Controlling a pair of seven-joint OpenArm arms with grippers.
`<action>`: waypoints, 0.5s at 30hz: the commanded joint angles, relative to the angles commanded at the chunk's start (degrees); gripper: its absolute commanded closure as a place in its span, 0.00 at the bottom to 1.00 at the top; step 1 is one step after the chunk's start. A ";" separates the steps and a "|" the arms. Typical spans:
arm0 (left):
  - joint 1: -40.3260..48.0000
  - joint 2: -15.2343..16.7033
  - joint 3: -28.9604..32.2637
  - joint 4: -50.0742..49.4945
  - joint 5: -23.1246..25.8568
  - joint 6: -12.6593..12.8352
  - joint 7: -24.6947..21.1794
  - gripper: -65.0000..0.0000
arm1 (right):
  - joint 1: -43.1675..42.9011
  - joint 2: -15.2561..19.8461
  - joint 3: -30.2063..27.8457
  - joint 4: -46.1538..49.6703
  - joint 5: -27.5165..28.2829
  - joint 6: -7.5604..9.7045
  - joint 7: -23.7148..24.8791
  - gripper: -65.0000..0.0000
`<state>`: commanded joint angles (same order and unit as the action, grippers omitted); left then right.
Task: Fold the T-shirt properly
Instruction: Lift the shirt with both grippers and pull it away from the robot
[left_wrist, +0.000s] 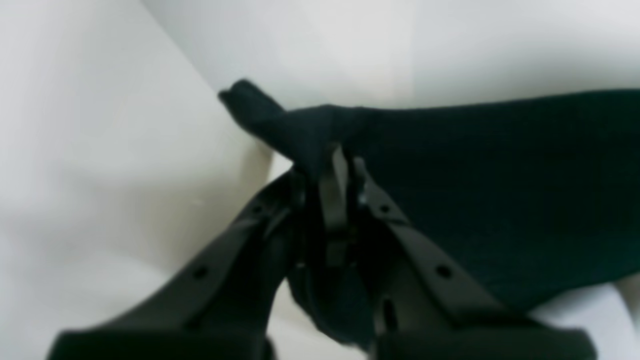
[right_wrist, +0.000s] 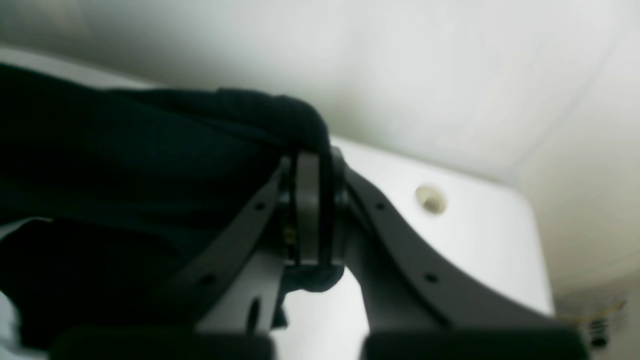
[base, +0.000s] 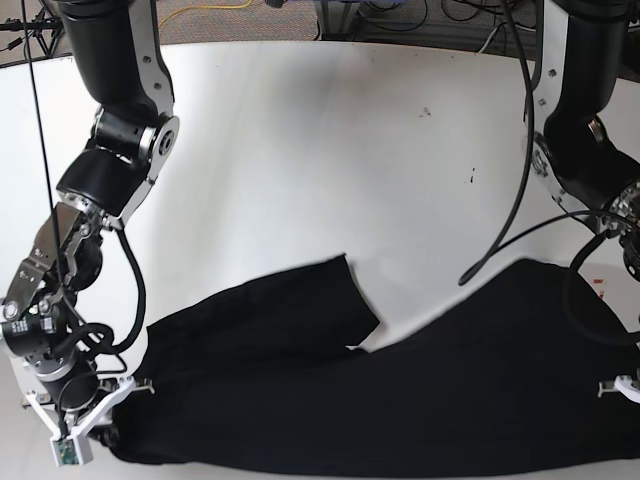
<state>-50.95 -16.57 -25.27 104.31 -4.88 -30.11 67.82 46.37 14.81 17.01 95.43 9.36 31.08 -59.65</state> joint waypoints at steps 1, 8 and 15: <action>-2.29 -0.09 0.00 -0.35 0.00 0.00 0.00 1.00 | 2.02 0.79 -1.93 -0.70 0.00 0.00 0.00 1.00; -12.57 -1.23 0.26 -5.19 0.09 0.00 0.09 1.00 | 12.48 3.43 -6.95 -4.48 0.00 0.00 0.00 1.00; -19.78 -2.73 0.35 -12.84 -0.18 0.00 -0.18 1.00 | 22.42 5.98 -11.87 -9.05 0.53 0.09 0.00 1.00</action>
<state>-70.73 -19.30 -24.92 91.47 -5.05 -30.11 67.65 68.79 20.79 5.14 86.37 9.89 31.16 -59.65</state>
